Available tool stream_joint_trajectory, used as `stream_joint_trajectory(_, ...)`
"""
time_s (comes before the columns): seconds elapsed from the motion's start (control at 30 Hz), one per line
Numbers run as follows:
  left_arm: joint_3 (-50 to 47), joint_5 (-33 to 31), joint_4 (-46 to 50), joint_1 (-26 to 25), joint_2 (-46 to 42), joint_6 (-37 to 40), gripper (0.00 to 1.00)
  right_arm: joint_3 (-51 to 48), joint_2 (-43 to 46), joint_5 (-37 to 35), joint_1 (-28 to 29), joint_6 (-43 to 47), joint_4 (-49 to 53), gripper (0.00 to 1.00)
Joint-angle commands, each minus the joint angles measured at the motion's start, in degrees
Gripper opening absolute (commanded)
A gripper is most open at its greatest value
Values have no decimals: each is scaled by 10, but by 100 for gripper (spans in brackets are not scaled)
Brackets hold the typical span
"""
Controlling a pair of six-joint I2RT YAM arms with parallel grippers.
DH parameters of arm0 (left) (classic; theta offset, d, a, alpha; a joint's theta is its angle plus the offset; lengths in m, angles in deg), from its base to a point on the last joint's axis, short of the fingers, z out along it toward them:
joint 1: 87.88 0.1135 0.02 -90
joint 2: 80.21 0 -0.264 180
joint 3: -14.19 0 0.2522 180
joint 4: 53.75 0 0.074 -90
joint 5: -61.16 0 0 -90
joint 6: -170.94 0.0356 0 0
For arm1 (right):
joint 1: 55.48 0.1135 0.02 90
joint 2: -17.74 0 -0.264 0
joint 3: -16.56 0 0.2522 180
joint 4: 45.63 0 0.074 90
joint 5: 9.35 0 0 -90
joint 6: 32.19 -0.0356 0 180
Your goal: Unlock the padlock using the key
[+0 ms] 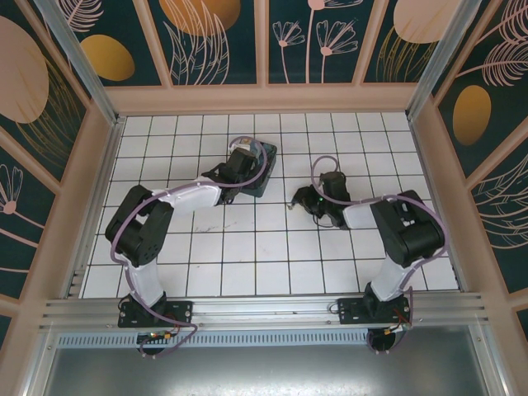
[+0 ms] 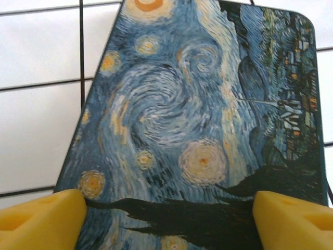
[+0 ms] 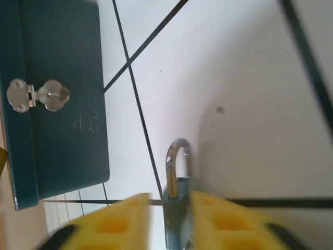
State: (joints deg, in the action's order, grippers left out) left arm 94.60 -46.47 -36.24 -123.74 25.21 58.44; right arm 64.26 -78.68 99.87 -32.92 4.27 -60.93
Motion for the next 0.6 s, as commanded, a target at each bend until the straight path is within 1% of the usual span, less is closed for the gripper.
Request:
stream_joint_trajectory(0.0, -28, 49, 185, 8, 0, -21, 93, -28, 72, -43, 0, -4, -5, 45)
stream_joint_trajectory(0.07, -18, 53, 190, 8, -28, -23, 98, -41, 114, -62, 0, 0, 23, 59)
stream_joint_trajectory(0.17, 3, 56, 203, 8, -67, -27, 98, -50, 184, -89, -1, 9, 81, 73)
stream_joint_trajectory(0.23, 16, 60, 209, 8, -99, -31, 99, -46, 233, -111, -3, 24, 130, 85)
stream_joint_trajectory(0.33, 31, 57, 211, 8, -144, -37, 98, -13, 301, -160, -9, 60, 225, 94)
stream_joint_trajectory(0.43, 40, 41, 209, 9, -188, -44, 99, 55, 335, -250, -21, 113, 327, 98)
stream_joint_trajectory(0.5, 36, 11, 197, 9, -220, -49, 98, 102, 333, -321, -32, 147, 374, 99)
stream_joint_trajectory(0.57, 19, -37, 175, 10, -251, -48, 98, 129, 323, -399, -44, 176, 387, 99)
